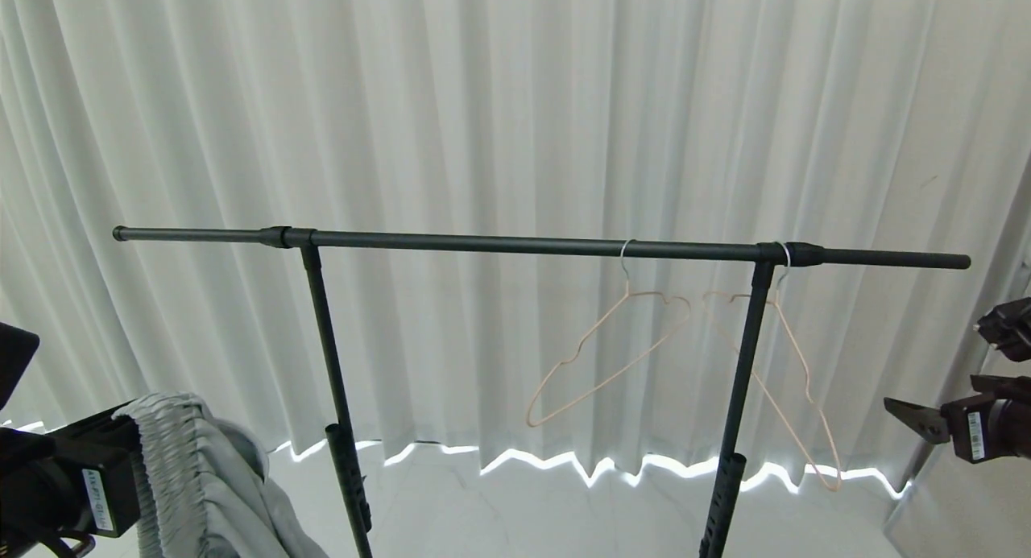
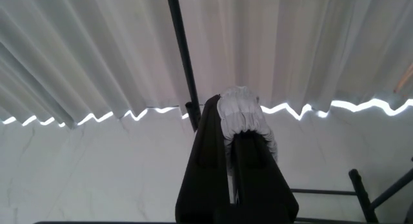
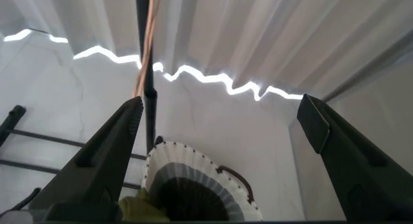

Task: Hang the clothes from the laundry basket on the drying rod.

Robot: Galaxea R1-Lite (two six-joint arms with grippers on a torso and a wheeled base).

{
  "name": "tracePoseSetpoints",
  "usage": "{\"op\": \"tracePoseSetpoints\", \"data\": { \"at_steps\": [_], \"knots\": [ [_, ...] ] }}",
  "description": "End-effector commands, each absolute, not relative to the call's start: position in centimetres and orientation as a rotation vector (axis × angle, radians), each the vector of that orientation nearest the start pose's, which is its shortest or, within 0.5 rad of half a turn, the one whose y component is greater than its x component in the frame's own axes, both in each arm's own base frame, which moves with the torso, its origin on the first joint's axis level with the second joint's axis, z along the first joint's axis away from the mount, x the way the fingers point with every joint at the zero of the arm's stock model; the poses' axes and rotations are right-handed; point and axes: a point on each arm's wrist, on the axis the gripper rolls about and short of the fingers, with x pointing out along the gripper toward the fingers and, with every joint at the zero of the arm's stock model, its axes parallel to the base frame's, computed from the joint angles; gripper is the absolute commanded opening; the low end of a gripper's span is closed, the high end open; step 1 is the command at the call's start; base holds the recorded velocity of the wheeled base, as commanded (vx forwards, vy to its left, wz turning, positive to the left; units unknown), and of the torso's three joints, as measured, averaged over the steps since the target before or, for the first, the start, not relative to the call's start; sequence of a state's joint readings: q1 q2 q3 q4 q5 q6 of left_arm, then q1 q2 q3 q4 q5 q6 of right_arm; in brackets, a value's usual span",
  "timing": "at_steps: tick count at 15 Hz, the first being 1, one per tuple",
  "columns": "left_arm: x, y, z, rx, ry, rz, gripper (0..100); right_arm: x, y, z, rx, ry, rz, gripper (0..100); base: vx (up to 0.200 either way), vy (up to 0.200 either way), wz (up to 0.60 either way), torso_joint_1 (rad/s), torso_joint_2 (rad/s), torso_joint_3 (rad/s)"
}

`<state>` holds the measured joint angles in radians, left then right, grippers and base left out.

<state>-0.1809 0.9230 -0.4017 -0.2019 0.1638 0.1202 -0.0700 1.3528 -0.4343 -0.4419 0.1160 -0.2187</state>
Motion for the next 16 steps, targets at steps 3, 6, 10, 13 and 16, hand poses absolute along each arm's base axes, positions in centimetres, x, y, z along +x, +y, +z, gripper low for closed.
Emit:
{"op": "tracePoseSetpoints", "data": {
  "at_steps": [3, 6, 10, 13, 16],
  "knots": [
    [10.4, -1.5, 18.5, 0.172, 0.315, -0.037, 0, 20.7, 0.9, 14.3, -0.183, 0.522, 0.123, 100, 0.0, 0.0, 0.0, 0.0, 0.0, 0.0],
    [10.4, -1.6, 18.4, 0.175, 0.32, -0.042, 0, 23.4, 3.5, 13.3, -0.137, 0.578, 0.065, 100, 0.0, 0.0, 0.0, 0.0, 0.0, 0.0],
    [10.2, -1.7, 18.3, 0.175, 0.318, -0.052, 0, 25.9, 4.8, 12.7, -0.141, 0.597, 0.074, 100, 0.0, 0.0, 0.0, 0.0, 0.0, 0.0],
    [10.2, -2.0, 18.4, 0.18, 0.312, -0.089, 0, 27.4, 5.1, 11.8, -0.093, 0.626, 0.059, 100, 0.0, 0.0, 0.0, 0.0, 0.0, 0.0],
    [10.1, -2.2, 18.4, 0.183, 0.306, -0.102, 0, 28.7, 5.1, 10.6, -0.044, 0.66, 0.037, 100, 0.0, 0.0, 0.0, 0.0, 0.0, 0.0]
  ]
}}
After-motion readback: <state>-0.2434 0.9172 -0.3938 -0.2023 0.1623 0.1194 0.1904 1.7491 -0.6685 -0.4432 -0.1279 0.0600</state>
